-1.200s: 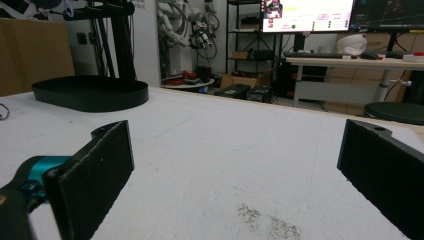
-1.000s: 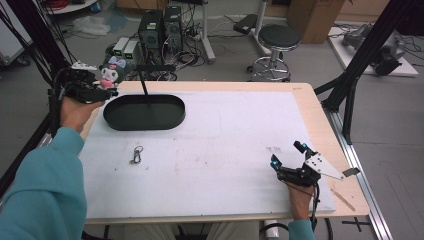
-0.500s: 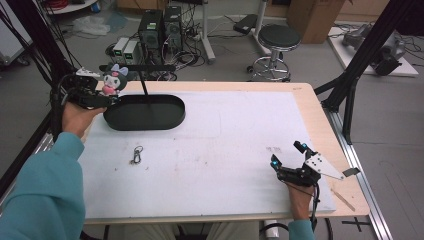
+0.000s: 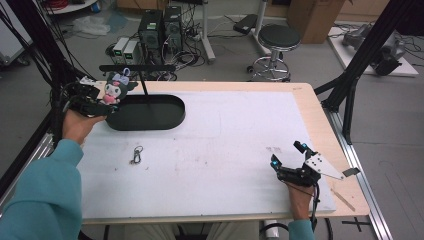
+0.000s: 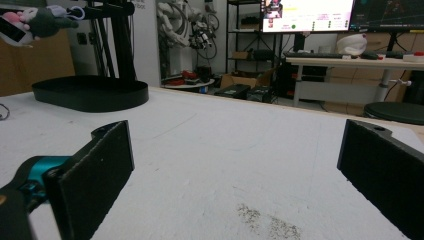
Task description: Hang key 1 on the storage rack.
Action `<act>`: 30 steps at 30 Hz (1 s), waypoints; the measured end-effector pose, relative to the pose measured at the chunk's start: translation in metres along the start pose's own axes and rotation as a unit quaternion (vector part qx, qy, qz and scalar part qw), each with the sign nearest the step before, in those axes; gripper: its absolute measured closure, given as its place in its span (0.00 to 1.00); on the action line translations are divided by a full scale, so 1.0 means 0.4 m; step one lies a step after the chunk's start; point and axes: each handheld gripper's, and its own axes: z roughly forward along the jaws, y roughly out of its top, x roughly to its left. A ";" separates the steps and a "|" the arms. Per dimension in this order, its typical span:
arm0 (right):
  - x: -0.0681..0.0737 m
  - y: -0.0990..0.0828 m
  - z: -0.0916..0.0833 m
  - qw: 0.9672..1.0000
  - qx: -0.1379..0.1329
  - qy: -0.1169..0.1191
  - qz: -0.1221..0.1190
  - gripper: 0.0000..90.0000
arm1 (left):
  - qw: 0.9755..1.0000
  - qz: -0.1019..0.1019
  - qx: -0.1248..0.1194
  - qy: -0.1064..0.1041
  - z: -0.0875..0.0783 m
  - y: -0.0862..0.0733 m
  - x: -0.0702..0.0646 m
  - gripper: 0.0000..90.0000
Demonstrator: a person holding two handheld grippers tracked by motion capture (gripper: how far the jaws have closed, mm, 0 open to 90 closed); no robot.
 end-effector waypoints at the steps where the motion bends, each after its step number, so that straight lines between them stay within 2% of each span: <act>1: 0.000 0.000 0.000 1.000 0.000 0.000 0.000 0.01 | 1.000 -0.001 0.000 -0.002 0.002 -0.001 0.000 0.59; 12: 0.000 0.000 0.000 1.000 0.000 -0.001 -0.001 0.01 | 1.000 0.005 0.025 0.005 0.051 -0.014 -0.012 0.58; 21: 0.000 0.000 0.000 1.000 0.000 0.000 0.001 0.01 | 1.000 -0.007 0.021 0.007 0.091 -0.007 -0.006 0.59; 30: 0.000 0.000 0.000 1.000 0.000 -0.001 0.001 0.01 | 1.000 -0.010 0.022 0.015 0.127 0.015 0.002 0.59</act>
